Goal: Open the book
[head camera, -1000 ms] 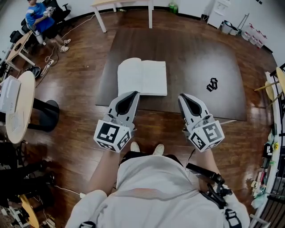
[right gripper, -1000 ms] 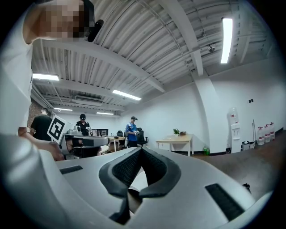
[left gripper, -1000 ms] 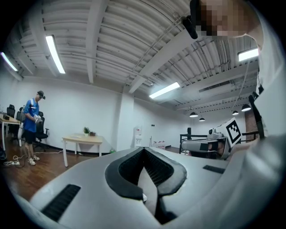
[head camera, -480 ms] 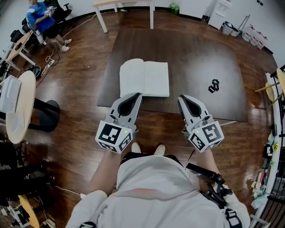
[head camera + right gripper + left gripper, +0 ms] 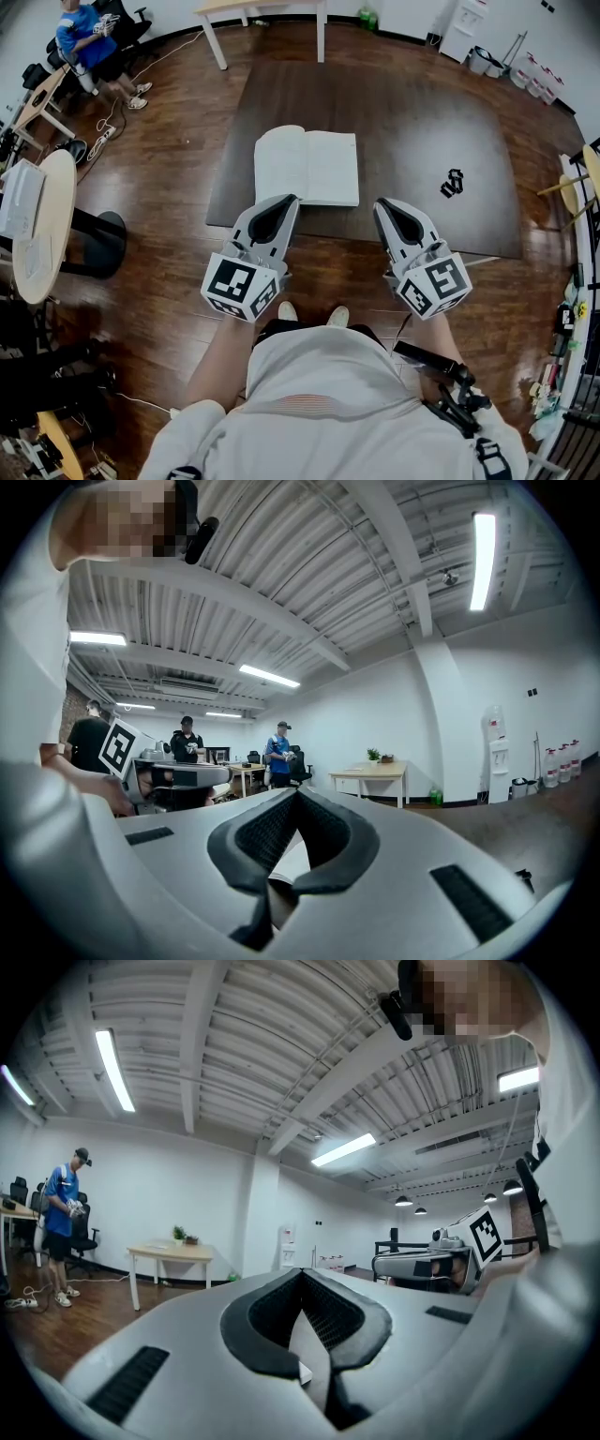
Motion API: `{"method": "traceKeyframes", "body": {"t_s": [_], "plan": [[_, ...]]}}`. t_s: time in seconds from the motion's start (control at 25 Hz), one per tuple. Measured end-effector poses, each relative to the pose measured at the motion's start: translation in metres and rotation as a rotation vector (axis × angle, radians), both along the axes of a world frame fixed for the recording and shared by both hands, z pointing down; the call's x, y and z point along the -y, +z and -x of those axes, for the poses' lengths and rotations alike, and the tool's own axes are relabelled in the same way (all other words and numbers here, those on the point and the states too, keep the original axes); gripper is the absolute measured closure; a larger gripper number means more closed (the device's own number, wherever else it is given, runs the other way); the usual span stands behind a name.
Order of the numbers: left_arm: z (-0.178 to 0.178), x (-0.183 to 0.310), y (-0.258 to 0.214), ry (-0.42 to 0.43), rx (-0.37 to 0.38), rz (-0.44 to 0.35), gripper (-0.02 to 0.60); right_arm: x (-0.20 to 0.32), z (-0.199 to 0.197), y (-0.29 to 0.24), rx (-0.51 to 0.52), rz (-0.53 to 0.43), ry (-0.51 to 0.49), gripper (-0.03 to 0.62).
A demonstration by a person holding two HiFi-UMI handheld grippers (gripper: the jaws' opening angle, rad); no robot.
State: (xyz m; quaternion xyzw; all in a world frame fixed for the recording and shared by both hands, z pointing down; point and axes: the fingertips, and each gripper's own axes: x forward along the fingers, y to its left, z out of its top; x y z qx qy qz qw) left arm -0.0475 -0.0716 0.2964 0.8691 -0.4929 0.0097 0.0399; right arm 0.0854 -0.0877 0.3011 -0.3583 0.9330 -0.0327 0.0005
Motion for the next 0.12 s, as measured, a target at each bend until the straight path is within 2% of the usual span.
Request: {"method": "traceKeyframes", "body": {"t_s": [0.12], "plan": [[0.0022,0.0002,-0.0009,0.001,0.002,-0.001,0.572,-0.0001,0.0025,-0.0010,-0.002,-0.001,-0.001,0.594]]}}
